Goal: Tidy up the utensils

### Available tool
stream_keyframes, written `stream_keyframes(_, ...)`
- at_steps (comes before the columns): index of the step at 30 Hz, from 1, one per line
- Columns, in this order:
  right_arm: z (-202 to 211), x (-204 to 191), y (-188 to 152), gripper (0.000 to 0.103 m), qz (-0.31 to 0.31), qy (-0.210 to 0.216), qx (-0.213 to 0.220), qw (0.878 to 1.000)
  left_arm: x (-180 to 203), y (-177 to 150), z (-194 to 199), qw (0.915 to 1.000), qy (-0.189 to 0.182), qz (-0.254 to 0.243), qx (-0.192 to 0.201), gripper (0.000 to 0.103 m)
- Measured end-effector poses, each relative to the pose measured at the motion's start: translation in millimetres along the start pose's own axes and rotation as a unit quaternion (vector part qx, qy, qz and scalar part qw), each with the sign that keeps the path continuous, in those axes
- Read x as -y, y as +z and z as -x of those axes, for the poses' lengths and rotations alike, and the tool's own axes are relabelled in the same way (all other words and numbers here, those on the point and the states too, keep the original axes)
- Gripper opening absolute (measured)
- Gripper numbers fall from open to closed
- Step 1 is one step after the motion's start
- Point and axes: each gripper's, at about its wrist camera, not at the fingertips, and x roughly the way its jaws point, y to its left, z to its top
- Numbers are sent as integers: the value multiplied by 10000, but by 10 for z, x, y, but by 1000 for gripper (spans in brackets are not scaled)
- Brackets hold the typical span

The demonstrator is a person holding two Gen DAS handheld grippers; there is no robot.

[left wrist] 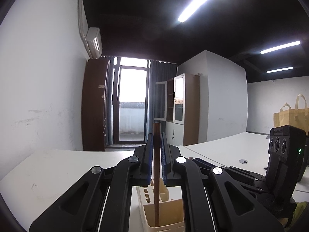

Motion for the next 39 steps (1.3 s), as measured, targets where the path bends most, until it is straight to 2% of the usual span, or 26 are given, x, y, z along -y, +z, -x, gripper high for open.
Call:
stream_keyframes(3, 5, -3, -5, 5, 5, -29, -46, 10000, -24, -35, -26, 9999, -57, 41, -114, 7)
stream_keyframes(8, 7, 0, -19, 5, -8, -57, -128, 9999, -10, -27, 29, 9999, -68, -16, -86, 7)
stream_keyframes(13, 3, -6, -36, 5, -3, -68, -182, 9998, 16, -34, 62, 9998, 1, -151, 114, 7)
stream_keyframes(25, -14, 40, -52, 6, -82, -142, -299, 9994, 19, -88, 17, 9997, -1, -99, -202, 7)
stream_keyframes(28, -3, 62, -41, 7, -125, -162, -322, 9993, -17, -49, 18, 9995, -31, 92, -304, 12)
stream_keyframes(30, 8, 82, -23, 18, -153, -180, -307, 9992, -46, -14, 38, 9994, -29, 156, -308, 13)
stream_keyframes(34, 40, 90, -15, 18, -155, -255, -274, 9992, -104, 40, 129, 9992, -42, 289, -266, 22)
stream_keyframes(39, 122, 80, -40, 18, -145, -470, -209, 9986, -112, 59, 208, 9989, -4, 344, -326, 27)
